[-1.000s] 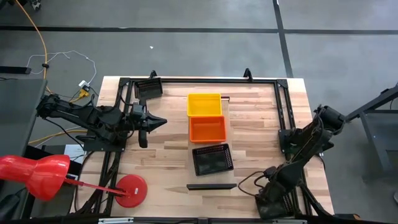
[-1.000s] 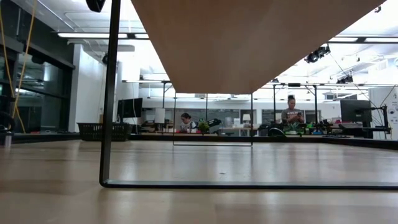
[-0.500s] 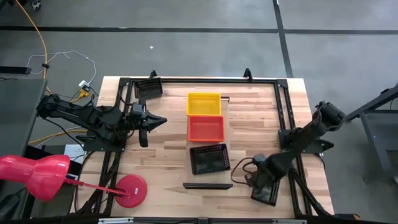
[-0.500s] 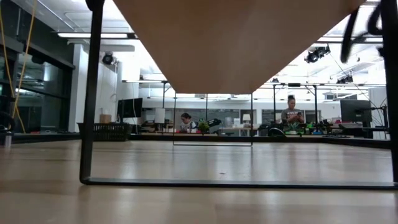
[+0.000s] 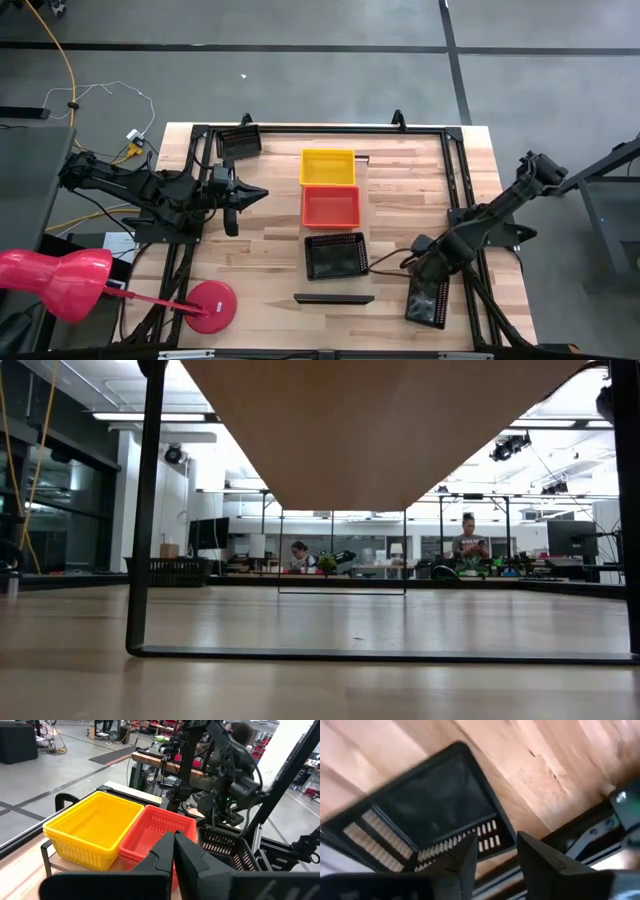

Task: Stack baskets on shelf by color
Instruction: Stack the bottom black bin on top of the black bin on the shelf

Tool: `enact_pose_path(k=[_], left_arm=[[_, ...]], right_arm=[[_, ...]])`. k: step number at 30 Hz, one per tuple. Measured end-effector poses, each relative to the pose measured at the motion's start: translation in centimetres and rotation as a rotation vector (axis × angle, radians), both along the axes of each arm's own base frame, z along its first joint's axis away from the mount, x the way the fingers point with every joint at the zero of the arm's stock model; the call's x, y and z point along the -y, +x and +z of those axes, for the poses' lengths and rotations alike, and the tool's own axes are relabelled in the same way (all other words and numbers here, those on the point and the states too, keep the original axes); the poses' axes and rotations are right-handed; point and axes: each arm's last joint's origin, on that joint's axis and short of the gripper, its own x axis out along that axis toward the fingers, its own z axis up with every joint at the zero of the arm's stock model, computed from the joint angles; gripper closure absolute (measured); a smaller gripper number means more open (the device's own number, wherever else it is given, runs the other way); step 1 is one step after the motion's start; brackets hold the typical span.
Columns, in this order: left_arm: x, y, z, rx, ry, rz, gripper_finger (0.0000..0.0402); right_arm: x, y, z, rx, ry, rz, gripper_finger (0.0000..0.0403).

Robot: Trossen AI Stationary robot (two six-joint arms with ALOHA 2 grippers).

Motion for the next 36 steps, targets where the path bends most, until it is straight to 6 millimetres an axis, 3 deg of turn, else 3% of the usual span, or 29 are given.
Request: enact_pose_path(k=[10, 19, 23, 27, 31, 36], left_arm=[[0.0, 0.0, 0.0, 0.001, -0.003, 0.0, 0.0402], [0.0, 0.0, 0.0, 0.001, 0.002, 0.018, 0.0401], [-0.1, 0.0, 0.0, 0.002, 0.008, 0.052, 0.0401], [-0.2, -0.1, 0.0, 0.002, 0.009, 0.057, 0.0401], [-0.2, -0.1, 0.0, -0.001, 0.017, 0.057, 0.0402], [-0.2, -0.1, 0.0, -0.015, 0.059, 0.051, 0.0401]], right_arm=[[1.8, 0.1, -4.0, 0.013, 0.064, 0.176, 0.0179], [2.4, -1.0, -7.0, 0.008, 0.092, 0.199, 0.0172], [2.5, -1.1, -7.0, 0.002, 0.1, 0.252, 0.0233], [2.5, -1.2, -6.5, -0.029, 0.109, 0.258, 0.0373], [2.7, -1.6, -4.8, -0.062, 0.121, 0.236, 0.0386], [3.1, -2.3, 0.4, 0.018, 0.161, 0.187, 0.0398]])
